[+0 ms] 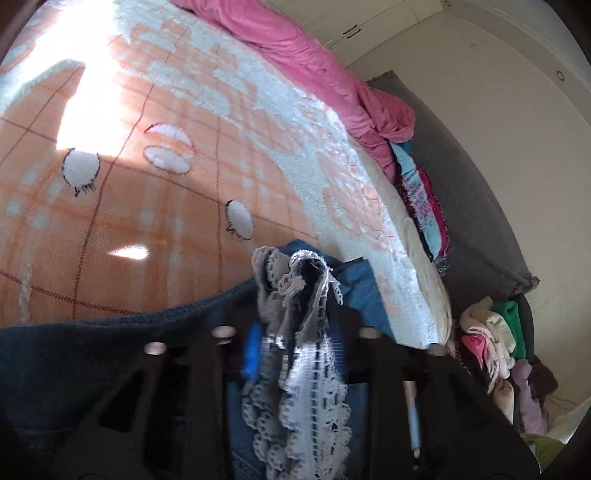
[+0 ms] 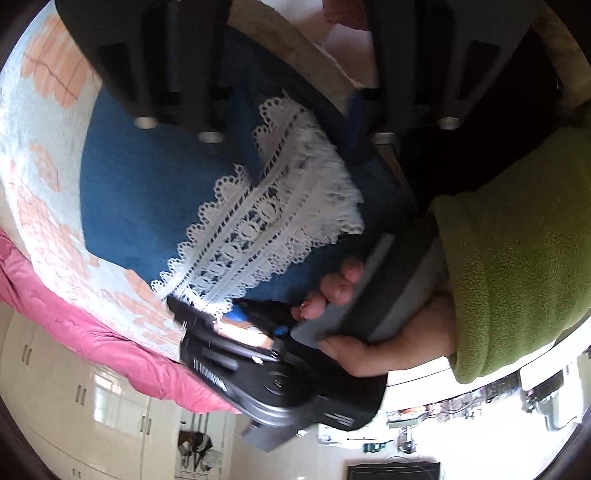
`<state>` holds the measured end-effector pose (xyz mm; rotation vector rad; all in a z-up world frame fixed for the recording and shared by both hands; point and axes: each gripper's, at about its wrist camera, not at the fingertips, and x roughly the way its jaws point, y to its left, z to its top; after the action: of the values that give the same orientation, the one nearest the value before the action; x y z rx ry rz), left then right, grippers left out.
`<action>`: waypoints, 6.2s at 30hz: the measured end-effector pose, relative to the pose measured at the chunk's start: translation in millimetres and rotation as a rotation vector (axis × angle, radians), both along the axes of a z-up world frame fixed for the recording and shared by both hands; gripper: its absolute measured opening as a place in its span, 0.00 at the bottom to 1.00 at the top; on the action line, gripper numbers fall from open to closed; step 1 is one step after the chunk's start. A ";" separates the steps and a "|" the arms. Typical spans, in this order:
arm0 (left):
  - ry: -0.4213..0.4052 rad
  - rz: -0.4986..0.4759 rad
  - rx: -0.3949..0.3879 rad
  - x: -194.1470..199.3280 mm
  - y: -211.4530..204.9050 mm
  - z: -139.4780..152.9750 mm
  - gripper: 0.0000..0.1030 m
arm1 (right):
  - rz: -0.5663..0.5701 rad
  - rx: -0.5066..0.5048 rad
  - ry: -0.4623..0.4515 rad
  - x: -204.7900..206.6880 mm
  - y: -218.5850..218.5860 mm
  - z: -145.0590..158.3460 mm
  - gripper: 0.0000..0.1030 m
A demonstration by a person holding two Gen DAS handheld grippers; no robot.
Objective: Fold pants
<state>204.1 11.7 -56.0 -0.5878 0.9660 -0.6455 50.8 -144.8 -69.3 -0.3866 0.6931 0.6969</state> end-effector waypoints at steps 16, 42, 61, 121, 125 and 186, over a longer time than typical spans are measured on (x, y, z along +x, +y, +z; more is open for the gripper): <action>-0.037 0.083 0.108 -7.1 8.4 2.0 0.23 | 0.089 0.024 0.049 8.5 6.5 3.2 0.34; -0.174 0.177 0.450 -148.5 5.2 55.3 0.67 | -0.158 0.173 0.087 22.9 -108.6 27.7 0.47; -0.099 0.015 0.730 -161.6 -34.7 6.7 0.67 | -0.193 0.007 0.065 24.7 -107.7 -11.9 0.52; -0.220 0.265 0.696 -200.1 33.4 72.6 0.91 | -0.062 0.212 0.087 125.7 -21.6 108.4 0.78; -0.214 0.315 0.695 -206.1 52.7 78.8 0.91 | -0.042 0.206 0.079 124.9 -7.5 114.3 0.79; -0.015 0.352 0.304 -169.3 91.2 40.4 0.80 | 0.486 0.268 0.395 158.8 103.0 93.9 0.28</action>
<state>34.8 102.9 -15.6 -0.4655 0.8974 -0.1837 209.6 -41.8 24.6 -0.1669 0.8738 1.3356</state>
